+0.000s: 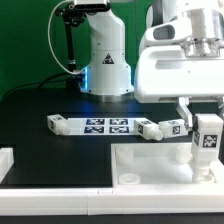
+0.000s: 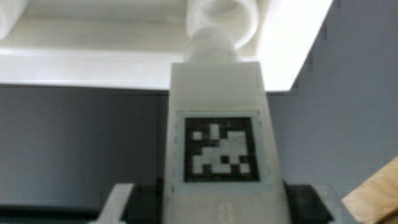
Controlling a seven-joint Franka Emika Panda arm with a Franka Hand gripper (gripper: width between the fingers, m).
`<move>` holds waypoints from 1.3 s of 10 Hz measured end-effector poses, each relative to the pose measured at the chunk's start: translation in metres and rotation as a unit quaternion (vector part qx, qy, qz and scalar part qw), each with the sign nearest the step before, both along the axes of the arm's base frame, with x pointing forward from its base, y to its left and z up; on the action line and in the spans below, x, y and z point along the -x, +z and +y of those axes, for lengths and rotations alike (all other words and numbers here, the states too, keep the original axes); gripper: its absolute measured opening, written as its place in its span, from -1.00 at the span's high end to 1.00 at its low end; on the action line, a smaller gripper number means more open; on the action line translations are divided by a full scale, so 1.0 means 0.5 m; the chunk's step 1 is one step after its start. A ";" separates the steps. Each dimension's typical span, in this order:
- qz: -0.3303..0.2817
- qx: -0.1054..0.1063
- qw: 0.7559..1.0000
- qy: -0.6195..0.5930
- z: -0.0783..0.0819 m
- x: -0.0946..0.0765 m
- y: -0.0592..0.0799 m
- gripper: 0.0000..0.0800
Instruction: Assemble one leg
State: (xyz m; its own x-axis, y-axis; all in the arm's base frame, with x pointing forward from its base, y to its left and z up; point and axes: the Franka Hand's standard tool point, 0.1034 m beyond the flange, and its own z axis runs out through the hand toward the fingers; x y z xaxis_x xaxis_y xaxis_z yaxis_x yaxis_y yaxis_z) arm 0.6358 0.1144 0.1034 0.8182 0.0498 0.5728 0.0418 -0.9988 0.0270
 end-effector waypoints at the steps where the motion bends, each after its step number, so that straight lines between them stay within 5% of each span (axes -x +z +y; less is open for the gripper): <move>1: 0.003 0.002 1.000 0.003 0.005 0.002 -0.009 0.28; 6: 0.010 0.009 1.000 0.006 0.002 0.012 -0.039 0.28; 12: -0.011 0.014 1.000 0.011 0.001 0.007 -0.040 0.28; 13: -0.003 0.015 1.000 0.011 -0.002 0.007 -0.042 -0.14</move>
Offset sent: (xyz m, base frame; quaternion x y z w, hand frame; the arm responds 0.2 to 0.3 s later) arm -0.0043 0.0047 -0.0085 -0.0067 0.0053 0.0053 0.9999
